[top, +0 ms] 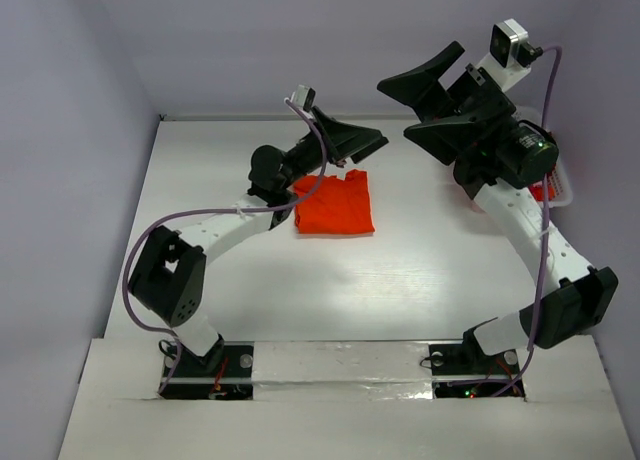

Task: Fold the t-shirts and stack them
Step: Smooth out wrinkles on the folded tshirt

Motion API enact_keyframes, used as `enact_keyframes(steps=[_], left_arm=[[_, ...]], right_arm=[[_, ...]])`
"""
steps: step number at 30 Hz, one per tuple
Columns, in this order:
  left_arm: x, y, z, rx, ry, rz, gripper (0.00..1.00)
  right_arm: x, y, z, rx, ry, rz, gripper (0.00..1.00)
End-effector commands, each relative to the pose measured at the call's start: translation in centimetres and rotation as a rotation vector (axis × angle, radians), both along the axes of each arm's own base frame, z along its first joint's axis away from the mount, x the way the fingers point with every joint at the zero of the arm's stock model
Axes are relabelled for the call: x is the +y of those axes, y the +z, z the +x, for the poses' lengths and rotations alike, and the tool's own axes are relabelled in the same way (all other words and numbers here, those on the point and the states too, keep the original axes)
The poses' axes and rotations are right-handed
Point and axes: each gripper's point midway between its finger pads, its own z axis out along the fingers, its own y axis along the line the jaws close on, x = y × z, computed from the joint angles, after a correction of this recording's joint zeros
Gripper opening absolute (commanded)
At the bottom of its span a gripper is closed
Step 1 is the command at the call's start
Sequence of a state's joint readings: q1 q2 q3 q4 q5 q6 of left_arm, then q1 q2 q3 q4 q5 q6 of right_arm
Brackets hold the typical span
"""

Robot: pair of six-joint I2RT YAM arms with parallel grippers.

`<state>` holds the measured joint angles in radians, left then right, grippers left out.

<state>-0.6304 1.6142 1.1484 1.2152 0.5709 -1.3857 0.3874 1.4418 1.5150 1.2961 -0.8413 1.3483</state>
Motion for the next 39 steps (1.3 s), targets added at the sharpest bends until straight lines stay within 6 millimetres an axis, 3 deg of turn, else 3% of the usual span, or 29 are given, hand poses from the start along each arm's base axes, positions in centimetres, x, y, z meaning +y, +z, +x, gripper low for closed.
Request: enact_keyframes(steps=[1,9,13,22,27,32,34,39], left_arm=[[1.2,4.8,-3.7,-0.156,-0.069,-0.148,0.99],[1.1,4.0,-3.5,-0.116,-0.125,-0.19,0.99],[1.0,4.5,-3.8,-0.106,-0.185,-0.252,0.99],[0.5,6.0,-4.0,-0.136,-0.2,-0.227,0.99],[0.2,6.1,-3.8,-0.194,-0.161,-0.205,0.99],[1.0,3.9,-4.7,-0.097,-0.246,-0.289,0.99],[1.3,4.5,-5.8,-0.095,-0.247,-0.319,0.99],[0.6,6.5,-5.9,-0.158,-0.14,-0.271,0.99]], right_arm=[[-2.7,2.2,-6.7,-0.267,0.028,0.127,1.0],[-2.5,2.6,-6.5,-0.246,0.005,0.101,1.0],[-2.1,3.8,-5.9,-0.219,-0.028,0.063,1.0],[-2.6,5.1,-7.1,-0.256,-0.031,0.088,1.0],[-3.0,4.4,-8.1,-0.308,-0.064,0.098,1.0],[-2.6,3.5,-5.9,-0.159,-0.073,0.088,1.0],[-2.7,3.6,-5.6,-0.105,-0.056,0.088,1.0],[-3.6,4.0,-9.3,-0.276,-0.031,0.096,1.0]])
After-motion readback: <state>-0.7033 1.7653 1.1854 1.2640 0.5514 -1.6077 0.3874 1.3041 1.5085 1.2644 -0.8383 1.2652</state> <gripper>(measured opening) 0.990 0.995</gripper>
